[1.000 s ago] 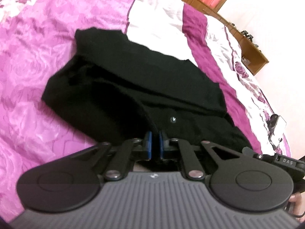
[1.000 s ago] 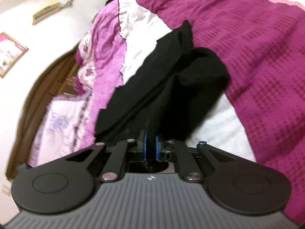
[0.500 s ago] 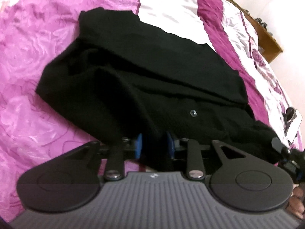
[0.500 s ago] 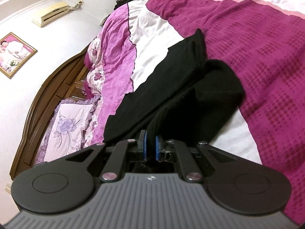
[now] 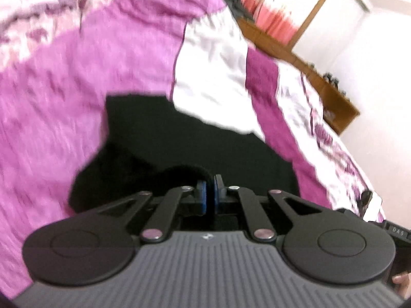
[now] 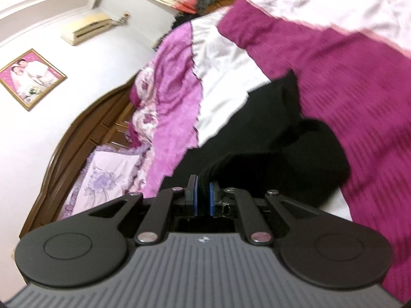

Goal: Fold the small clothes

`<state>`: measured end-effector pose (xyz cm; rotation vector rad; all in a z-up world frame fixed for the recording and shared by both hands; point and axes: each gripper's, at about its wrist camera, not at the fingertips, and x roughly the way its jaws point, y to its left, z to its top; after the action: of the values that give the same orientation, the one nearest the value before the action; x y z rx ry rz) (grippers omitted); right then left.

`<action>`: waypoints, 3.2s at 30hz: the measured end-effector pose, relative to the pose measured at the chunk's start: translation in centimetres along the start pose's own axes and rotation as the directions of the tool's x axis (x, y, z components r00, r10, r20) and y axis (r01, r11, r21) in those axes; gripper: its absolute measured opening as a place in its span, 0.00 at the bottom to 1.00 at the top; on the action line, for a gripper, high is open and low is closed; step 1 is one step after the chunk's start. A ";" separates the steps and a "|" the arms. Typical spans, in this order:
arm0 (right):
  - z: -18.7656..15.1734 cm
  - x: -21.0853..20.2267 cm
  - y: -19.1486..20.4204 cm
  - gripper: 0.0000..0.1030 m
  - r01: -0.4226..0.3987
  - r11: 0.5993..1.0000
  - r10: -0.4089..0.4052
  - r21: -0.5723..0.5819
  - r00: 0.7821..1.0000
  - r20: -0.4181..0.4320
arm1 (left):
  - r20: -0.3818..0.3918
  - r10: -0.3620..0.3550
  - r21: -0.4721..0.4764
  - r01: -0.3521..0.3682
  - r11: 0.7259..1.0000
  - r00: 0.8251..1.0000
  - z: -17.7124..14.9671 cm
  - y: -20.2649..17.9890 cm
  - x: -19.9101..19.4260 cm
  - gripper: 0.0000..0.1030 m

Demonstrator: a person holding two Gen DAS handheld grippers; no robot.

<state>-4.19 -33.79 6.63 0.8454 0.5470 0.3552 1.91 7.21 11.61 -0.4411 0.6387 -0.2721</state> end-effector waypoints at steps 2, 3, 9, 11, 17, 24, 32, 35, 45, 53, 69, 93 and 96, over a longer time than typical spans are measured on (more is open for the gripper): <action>1.0 0.2 0.8 0.08 -0.012 1.000 0.013 -0.026 1.000 0.023 | 0.043 0.001 0.001 -0.001 1.000 0.999 1.3 -0.3 -0.7 0.07; 1.5 0.3 1.2 0.08 -0.015 0.999 0.016 -0.040 0.999 0.037 | 0.066 0.005 0.003 -0.005 1.000 0.998 1.9 -0.3 -0.9 0.07; 5.4 1.6 2.8 0.08 -0.034 0.996 0.044 -0.077 0.990 0.133 | 0.165 0.063 -0.020 -0.061 0.998 0.984 5.5 -0.2 -0.4 0.07; 7.0 2.6 3.3 0.08 -0.030 0.996 0.044 -0.083 0.985 0.169 | 0.176 0.073 -0.052 -0.065 0.997 0.982 6.6 0.2 0.5 0.07; 11.1 7.4 3.6 0.08 0.028 0.992 0.001 -0.122 0.973 0.229 | 0.176 0.149 -0.050 -0.142 0.989 0.973 8.6 0.6 5.4 0.07; 12.2 16.4 1.2 0.08 0.186 0.968 -0.151 -0.168 0.968 0.203 | 0.060 0.263 -0.027 -0.262 0.965 0.963 8.7 3.5 13.2 0.07; 11.5 23.2 -4.3 0.09 0.313 0.943 -0.296 -0.108 0.944 0.147 | -0.014 0.328 0.042 -0.327 0.944 0.945 7.4 5.8 17.7 0.10; 11.3 24.5 -5.9 0.10 0.354 0.930 -0.343 -0.095 0.933 0.113 | -0.044 0.319 0.026 -0.318 0.948 0.947 7.1 6.4 18.1 0.13; 11.1 22.8 -4.6 0.66 0.313 0.940 -0.294 -0.137 0.946 0.139 | -0.038 0.269 0.081 -0.265 0.961 0.962 7.4 4.3 16.8 0.50; 11.3 19.9 -3.8 0.69 0.301 0.941 -0.280 -0.155 0.949 0.143 | -0.051 0.299 0.096 -0.293 0.951 0.953 7.5 4.3 15.5 0.51; 8.5 12.2 -6.5 0.69 0.410 0.879 -0.398 -0.245 0.912 0.099 | -0.161 0.379 0.196 -0.347 0.917 0.911 6.8 2.6 12.6 0.51; 6.0 13.2 -9.0 0.68 0.238 0.971 -0.238 -0.004 0.970 0.045 | -0.208 0.415 0.225 -0.369 0.902 0.886 5.3 3.2 10.5 0.51; 6.2 13.4 -9.1 0.61 0.237 0.971 -0.238 0.030 0.969 0.063 | -0.215 0.414 0.211 -0.372 0.904 0.885 5.2 3.7 9.9 0.51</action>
<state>10.98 -36.46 -1.27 0.8004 0.5839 0.1014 13.27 8.33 8.52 -0.1077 0.9351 0.0105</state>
